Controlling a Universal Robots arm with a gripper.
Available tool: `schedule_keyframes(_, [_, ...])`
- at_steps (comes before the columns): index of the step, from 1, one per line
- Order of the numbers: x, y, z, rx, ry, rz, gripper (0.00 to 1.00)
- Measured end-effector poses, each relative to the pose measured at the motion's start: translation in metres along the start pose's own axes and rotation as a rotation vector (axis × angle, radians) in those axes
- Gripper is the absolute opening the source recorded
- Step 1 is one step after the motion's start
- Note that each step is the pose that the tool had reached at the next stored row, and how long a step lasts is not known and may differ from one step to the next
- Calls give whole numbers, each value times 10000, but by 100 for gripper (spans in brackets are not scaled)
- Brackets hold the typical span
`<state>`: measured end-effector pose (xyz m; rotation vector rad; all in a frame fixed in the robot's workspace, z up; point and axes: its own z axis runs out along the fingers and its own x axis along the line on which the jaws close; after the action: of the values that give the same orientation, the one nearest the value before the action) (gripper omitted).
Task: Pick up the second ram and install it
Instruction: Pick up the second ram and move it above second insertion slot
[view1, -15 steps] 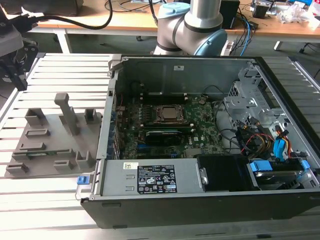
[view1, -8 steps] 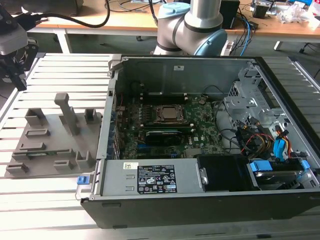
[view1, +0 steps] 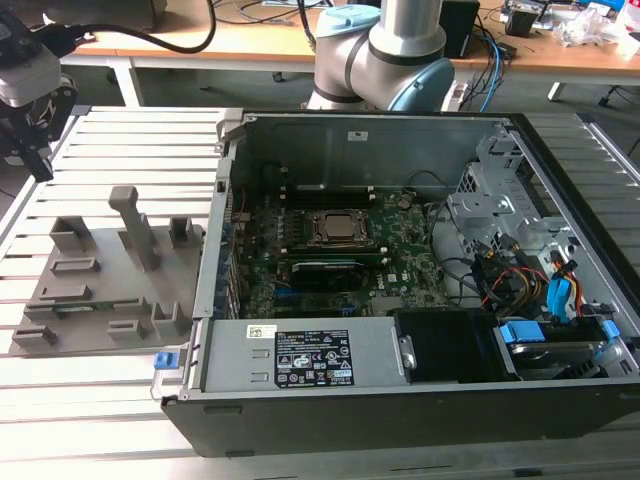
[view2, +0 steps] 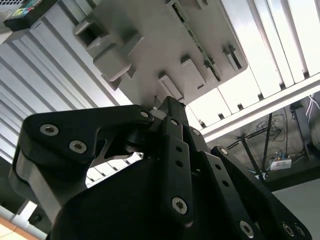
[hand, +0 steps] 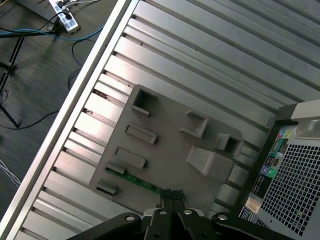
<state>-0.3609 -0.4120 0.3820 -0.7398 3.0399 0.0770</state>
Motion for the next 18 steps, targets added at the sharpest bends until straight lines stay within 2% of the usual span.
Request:
schedule_keyframes(4, [0, 0, 0, -7, 13, -288, 11])
schedule_keyframes(7, [0, 0, 0, -18, 35, -775, 11])
schedule_keyframes(18, [0, 0, 0, -46, 89, -1978, 11])
